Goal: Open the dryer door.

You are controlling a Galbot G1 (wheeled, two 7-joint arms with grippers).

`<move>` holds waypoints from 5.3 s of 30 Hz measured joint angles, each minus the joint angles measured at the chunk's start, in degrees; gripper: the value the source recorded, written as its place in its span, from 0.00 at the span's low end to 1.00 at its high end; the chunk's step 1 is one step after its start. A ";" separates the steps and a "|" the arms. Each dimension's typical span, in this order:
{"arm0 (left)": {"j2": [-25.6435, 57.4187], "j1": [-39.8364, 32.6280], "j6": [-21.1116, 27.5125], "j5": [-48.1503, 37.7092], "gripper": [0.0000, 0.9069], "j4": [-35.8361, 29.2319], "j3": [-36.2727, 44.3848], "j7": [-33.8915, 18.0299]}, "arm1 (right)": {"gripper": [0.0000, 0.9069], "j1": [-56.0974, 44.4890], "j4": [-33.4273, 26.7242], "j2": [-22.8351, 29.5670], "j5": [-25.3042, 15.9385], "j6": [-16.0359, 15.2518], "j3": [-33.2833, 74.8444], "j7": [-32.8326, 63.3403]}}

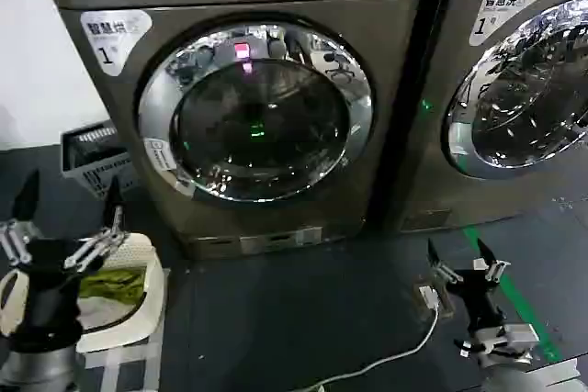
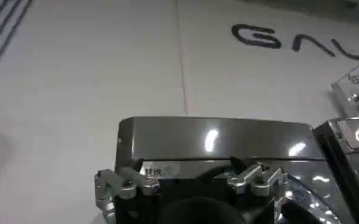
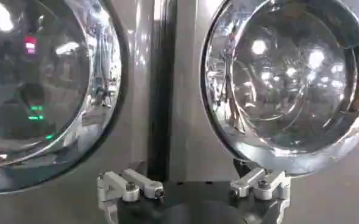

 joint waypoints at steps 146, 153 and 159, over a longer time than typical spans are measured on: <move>10.75 -11.94 16.40 -13.56 1.00 20.79 -11.46 13.31 | 1.00 62.81 -35.85 -11.07 17.01 -1.97 -59.60 -48.86; 15.10 -15.49 17.80 -17.85 1.00 25.10 -9.21 14.45 | 1.00 61.83 -33.63 -13.35 19.56 -1.18 -58.94 -50.95; 19.82 -18.86 18.84 -21.45 1.00 28.37 -6.17 15.73 | 1.00 61.37 -31.93 -16.29 20.03 0.55 -59.06 -57.49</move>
